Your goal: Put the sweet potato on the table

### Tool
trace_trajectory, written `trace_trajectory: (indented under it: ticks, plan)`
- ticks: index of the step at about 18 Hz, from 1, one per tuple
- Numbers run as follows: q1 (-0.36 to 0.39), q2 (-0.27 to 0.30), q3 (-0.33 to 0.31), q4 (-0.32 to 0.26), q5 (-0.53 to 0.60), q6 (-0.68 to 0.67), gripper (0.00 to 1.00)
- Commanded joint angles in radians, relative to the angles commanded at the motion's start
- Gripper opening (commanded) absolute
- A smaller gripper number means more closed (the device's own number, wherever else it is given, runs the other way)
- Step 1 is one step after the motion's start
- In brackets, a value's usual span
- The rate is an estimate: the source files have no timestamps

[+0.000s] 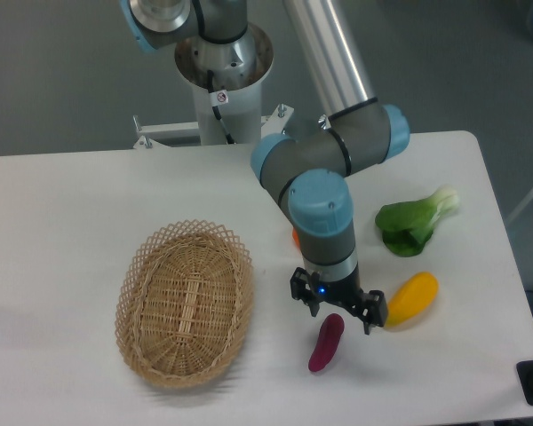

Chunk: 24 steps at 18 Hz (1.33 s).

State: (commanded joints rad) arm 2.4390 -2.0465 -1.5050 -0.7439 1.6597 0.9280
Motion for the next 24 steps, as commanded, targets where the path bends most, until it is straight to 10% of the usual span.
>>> trace_trajectory:
  ticks: [10, 15, 24]
  plan:
    - [0.138, 0.176, -0.032, -0.235, -0.004, 0.337, 1.0]
    - [0.233, 0.27, -0.126, -0.242, -0.092, 0.577, 1.0]
    - [0.272, 0.299, -0.15, -0.238, -0.129, 0.592, 1.0]
